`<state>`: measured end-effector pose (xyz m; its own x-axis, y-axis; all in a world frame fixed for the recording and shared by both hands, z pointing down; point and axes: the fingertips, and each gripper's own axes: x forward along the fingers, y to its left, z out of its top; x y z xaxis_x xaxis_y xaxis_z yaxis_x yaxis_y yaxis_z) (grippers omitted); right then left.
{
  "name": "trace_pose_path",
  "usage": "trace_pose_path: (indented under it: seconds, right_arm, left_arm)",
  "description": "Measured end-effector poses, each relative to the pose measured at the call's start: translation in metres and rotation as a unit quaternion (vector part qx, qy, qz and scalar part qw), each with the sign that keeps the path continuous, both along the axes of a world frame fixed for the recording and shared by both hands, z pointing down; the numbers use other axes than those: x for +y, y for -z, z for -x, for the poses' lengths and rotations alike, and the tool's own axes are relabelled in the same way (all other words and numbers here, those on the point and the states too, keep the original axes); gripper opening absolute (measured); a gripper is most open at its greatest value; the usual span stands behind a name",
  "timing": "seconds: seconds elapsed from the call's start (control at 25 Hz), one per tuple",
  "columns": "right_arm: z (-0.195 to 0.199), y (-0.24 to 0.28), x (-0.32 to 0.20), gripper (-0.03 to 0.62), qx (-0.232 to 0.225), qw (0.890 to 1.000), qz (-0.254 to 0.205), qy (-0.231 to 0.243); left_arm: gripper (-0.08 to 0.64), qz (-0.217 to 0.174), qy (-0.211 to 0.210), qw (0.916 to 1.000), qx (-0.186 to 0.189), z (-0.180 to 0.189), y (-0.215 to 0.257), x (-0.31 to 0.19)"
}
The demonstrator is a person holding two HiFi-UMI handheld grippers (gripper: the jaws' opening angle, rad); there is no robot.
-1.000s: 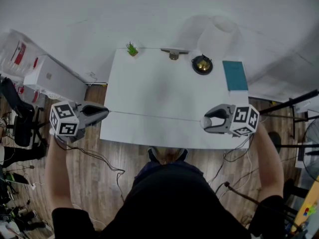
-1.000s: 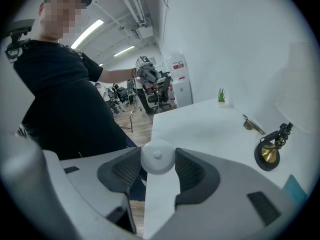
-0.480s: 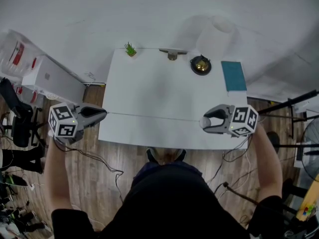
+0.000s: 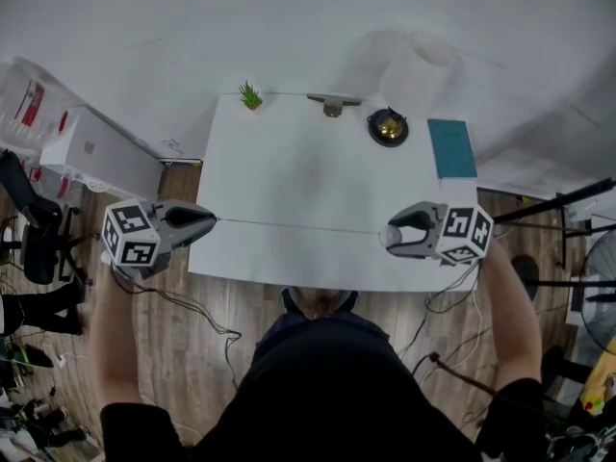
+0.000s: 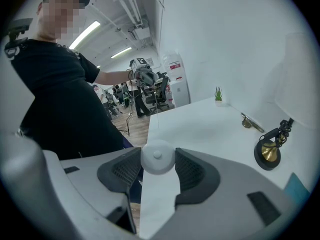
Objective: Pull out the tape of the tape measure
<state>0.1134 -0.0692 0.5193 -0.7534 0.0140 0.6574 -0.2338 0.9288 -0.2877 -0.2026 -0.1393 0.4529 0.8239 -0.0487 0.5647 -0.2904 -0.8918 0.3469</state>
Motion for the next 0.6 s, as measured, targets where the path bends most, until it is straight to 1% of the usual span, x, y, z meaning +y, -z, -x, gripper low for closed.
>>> trace_pose_path:
  seconds: [0.28, 0.52, 0.6]
  right_arm:
    - [0.007, -0.004, -0.01, 0.221, -0.005, 1.0, 0.0, 0.001]
    - [0.007, -0.01, -0.012, 0.221, 0.01, 1.0, 0.002, 0.002]
    - [0.005, -0.011, -0.015, 0.221, 0.015, 1.0, -0.002, 0.0]
  left_arm:
    - [0.009, -0.002, -0.017, 0.9998, 0.005, -0.021, -0.004, 0.0]
    - [0.009, -0.004, -0.023, 0.9997, 0.007, -0.035, -0.01, 0.002]
    - [0.009, -0.007, -0.019, 0.9998, 0.004, -0.036, -0.014, 0.002]
